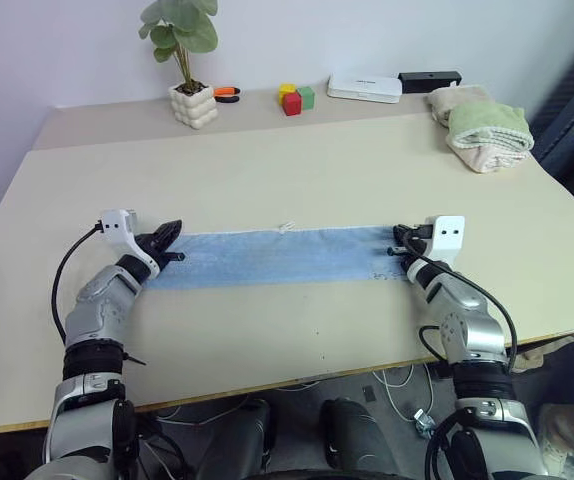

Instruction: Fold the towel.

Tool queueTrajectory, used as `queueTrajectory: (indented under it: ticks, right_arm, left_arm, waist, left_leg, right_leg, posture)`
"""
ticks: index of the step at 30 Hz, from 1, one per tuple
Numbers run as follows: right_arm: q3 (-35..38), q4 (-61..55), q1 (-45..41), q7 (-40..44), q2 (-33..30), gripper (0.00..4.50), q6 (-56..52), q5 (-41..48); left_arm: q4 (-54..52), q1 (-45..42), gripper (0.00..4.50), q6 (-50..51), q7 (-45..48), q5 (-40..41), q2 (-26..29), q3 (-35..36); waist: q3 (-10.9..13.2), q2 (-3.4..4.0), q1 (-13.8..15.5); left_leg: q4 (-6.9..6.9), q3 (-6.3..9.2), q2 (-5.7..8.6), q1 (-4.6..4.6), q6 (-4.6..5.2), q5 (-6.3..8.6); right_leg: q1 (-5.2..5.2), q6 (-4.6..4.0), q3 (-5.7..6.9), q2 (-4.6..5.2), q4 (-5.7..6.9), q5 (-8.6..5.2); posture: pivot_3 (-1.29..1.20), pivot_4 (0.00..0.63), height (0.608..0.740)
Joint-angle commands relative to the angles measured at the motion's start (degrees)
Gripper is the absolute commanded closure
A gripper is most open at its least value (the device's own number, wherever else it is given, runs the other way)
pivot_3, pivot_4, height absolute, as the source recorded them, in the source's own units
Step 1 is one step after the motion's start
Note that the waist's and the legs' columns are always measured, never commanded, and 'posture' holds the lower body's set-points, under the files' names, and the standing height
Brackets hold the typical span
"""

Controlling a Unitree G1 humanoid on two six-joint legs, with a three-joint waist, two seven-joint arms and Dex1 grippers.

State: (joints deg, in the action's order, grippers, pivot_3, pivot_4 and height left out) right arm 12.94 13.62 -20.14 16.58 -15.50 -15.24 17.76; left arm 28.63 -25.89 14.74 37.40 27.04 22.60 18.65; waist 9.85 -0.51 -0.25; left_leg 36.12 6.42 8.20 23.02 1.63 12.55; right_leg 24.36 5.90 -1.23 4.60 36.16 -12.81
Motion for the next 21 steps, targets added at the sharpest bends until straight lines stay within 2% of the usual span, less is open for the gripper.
queueTrajectory:
  ticks: [1, 5, 6, 8, 11, 13, 17, 21]
  right_arm:
    - [3.6, -5.7, -0.7, 1.6, -1.2, 2.24, -4.0, 5.5]
    - [10.5, -13.0, -0.9, -0.7, -3.3, 0.19, -15.6, 15.8]
    - [12.5, -14.7, -0.5, -2.0, -3.5, 0.03, -19.2, 18.9]
    - [16.7, -17.3, 0.1, -5.5, -2.9, 0.03, -25.5, 25.7]
    - [23.0, -23.1, 5.2, -9.1, -3.5, 0.03, -40.3, 46.2]
    - [24.3, -24.9, 8.8, -10.6, -5.5, 0.03, -46.0, 53.8]
    - [24.2, -25.3, 12.6, -14.4, -8.6, 0.03, -49.8, 59.6]
    - [24.1, -23.5, 14.0, -21.0, -9.1, 0.03, -50.3, 67.7]
  left_arm:
    - [-4.1, 0.0, 2.21, 0.2, 2.6, 1.1, 1.3, -0.1]
    - [-6.3, -0.3, 0.17, -0.8, 8.3, 2.0, 2.5, -0.3]
    - [-7.9, 0.0, 0.04, -0.5, 10.7, 3.2, 2.9, -0.3]
    - [-11.4, 0.7, 0.04, 0.8, 14.9, 6.1, 3.2, 0.0]
    - [-18.7, 3.9, 0.04, 4.8, 25.2, 11.1, 7.1, -0.5]
    - [-20.9, 4.7, 0.04, 4.9, 29.9, 11.4, 10.1, -1.2]
    - [-20.8, 3.9, 0.04, 7.5, 36.2, 12.7, 14.7, -2.5]
    - [-20.3, 4.2, 0.04, 12.5, 41.7, 13.4, 19.3, -4.3]
  waist:
    - [0.0, 0.02, -0.2]
    - [0.0, 0.02, -0.3]
    - [0.0, 0.02, -0.3]
    - [0.0, 0.02, -0.3]
    - [0.0, 0.02, -0.4]
    - [0.0, 0.06, -0.4]
    - [0.1, 0.23, -0.4]
    - [0.1, 0.24, -0.4]
  left_leg:
    - [-0.02, 0.00, -0.01, 0.01, 0.00, 0.00]
    - [-0.05, 0.00, -0.02, 0.14, 0.00, -0.01]
    - [-0.06, 0.00, -0.02, 0.14, 0.00, 0.00]
    - [-0.08, 0.02, -0.03, 0.18, 0.00, 0.01]
    - [-0.11, 0.04, -0.04, 0.22, 0.01, 0.03]
    - [-0.24, 0.03, -0.06, 0.23, 0.05, 0.03]
    - [-0.17, -0.06, -0.06, 0.24, 0.02, 0.05]
    - [-0.15, -0.05, -0.07, 0.24, -0.02, 0.08]
  right_leg:
    - [0.02, 0.00, 0.00, 0.00, 0.00, 0.00]
    - [0.19, -0.01, -0.02, 0.00, 0.03, 0.00]
    - [0.19, -0.01, -0.02, 0.00, 0.02, 0.00]
    - [0.21, -0.02, -0.02, 0.01, 0.00, -0.01]
    - [0.22, -0.03, -0.01, 0.03, -0.04, -0.02]
    - [0.29, -0.07, -0.04, 0.03, -0.08, -0.05]
    - [0.28, -0.28, -0.09, 0.06, -0.10, -0.17]
    - [0.23, -0.29, -0.09, 0.06, -0.16, -0.19]
  posture:
    - [0.00, 0.150, 0.740]
    - [0.00, 0.150, 0.740]
    - [0.00, 0.150, 0.740]
    - [0.00, 0.150, 0.740]
    - [0.00, 0.150, 0.740]
    - [0.00, 0.150, 0.740]
    - [0.00, 0.150, 0.740]
    - [0.00, 0.150, 0.740]
